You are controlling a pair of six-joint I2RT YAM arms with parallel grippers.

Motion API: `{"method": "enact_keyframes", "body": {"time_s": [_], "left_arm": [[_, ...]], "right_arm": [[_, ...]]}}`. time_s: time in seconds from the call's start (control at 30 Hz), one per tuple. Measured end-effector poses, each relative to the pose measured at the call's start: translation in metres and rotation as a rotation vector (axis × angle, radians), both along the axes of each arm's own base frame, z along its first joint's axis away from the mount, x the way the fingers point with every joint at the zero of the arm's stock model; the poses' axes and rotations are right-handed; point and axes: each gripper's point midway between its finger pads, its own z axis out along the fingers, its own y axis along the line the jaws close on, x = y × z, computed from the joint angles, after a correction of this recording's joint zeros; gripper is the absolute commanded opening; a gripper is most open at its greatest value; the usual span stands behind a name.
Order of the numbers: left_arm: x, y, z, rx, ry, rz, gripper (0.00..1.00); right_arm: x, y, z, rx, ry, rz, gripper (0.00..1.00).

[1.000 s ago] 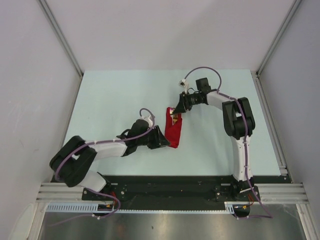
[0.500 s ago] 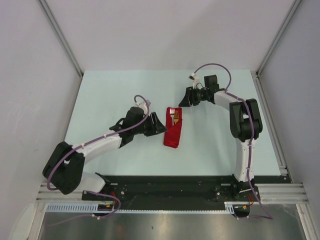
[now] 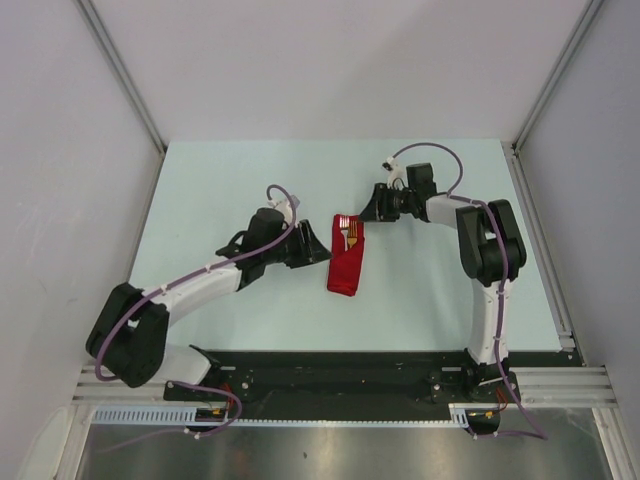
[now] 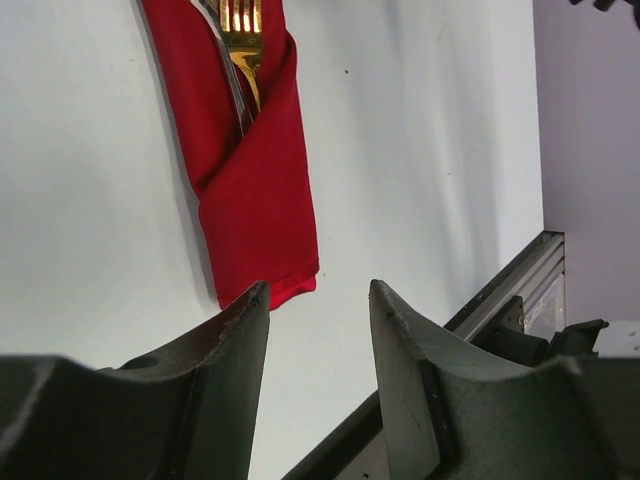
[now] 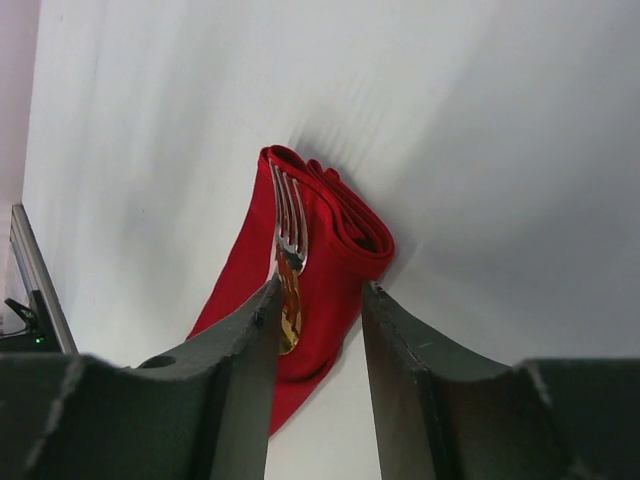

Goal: Fold the napkin into a case and place the utensils inside
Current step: Insert the fork into the folded napkin.

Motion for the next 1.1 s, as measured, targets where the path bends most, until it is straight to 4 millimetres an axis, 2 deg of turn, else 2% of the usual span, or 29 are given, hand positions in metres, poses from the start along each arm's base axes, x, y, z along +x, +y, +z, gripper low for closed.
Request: {"method": "enact_keyframes", "body": {"time_s": [0.2, 0.43, 0.57, 0.77, 0.83, 1.03, 1.1], "left_arm": [[-0.01, 0.007, 0.019, -0.023, -0.039, 0.003, 0.49], [-0.016, 0.012, 0.028, -0.024, -0.059, 0.006, 0.49], [-0.019, 0.015, 0.029, -0.022, -0.058, 0.007, 0.49], [-0.021, 0.018, 0.029, -0.02, -0.06, 0.013, 0.49], [-0.022, 0.019, 0.031, -0.02, -0.064, 0.015, 0.49], [-0.026, 0.021, 0.036, -0.029, -0.077, 0.015, 0.5], [-0.028, 0.023, 0.037, -0.029, -0.078, 0.015, 0.51]], "right_arm": [[0.005, 0.004, -0.003, 0.017, 0.007, -0.026, 0.32], [0.005, 0.001, -0.019, 0.01, 0.048, -0.045, 0.35], [0.007, 0.0, -0.021, -0.004, 0.049, -0.057, 0.19], [0.01, -0.006, -0.026, -0.036, 0.06, -0.087, 0.1], [0.011, -0.008, -0.027, -0.043, 0.063, -0.097, 0.11], [0.01, -0.012, -0.025, -0.062, 0.058, -0.124, 0.24], [0.01, -0.017, -0.022, -0.088, 0.046, -0.145, 0.32]]}}
